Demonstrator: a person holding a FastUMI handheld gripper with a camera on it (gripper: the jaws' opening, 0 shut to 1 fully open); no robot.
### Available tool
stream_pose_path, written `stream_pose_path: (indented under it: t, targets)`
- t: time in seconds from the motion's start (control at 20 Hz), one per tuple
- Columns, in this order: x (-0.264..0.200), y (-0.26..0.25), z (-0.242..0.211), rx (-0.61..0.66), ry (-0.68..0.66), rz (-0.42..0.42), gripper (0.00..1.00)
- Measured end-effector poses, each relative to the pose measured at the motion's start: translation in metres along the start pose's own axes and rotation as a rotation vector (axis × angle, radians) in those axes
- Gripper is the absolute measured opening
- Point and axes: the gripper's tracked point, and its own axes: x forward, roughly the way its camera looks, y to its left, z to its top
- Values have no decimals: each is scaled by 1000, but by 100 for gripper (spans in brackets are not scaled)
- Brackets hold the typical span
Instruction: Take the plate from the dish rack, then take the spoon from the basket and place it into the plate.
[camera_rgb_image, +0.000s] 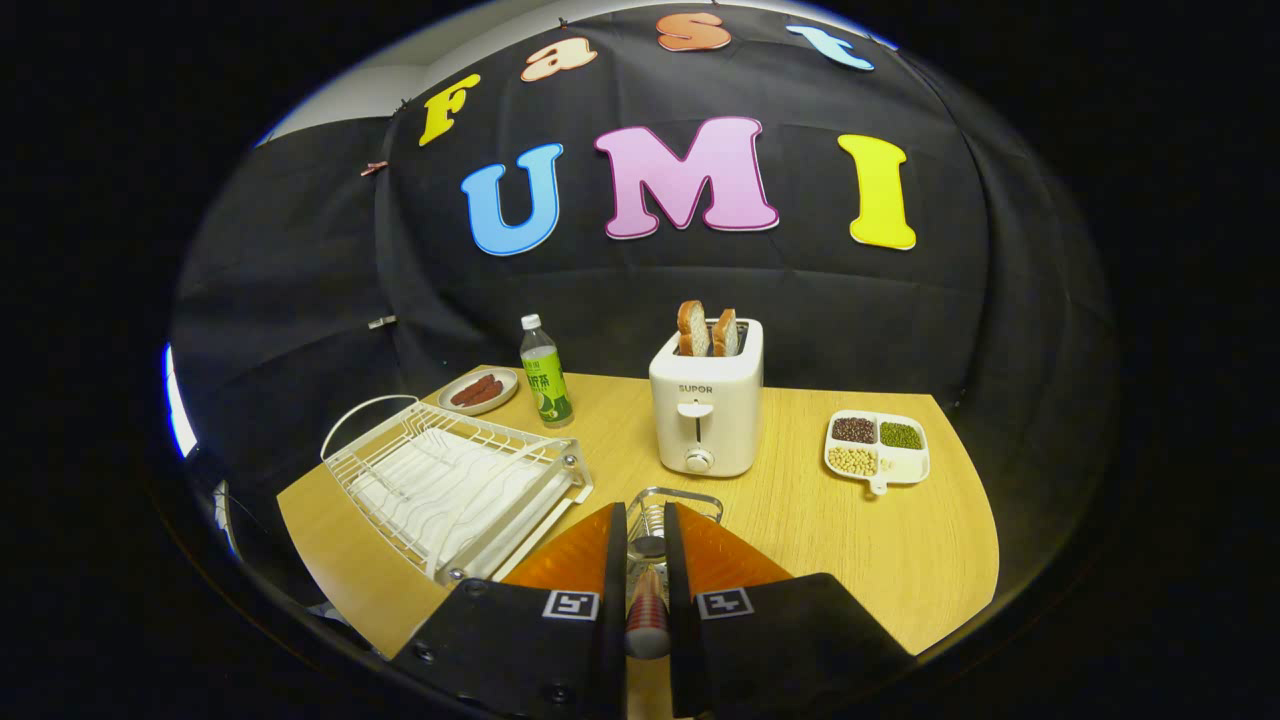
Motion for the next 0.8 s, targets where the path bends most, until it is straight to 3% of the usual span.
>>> stream_pose_path:
  t: [0.35,0.8]
  targets:
    - [-39,48,-3,37,32,-18,21]
    - [-47,89,-58,20,120,-47,21]
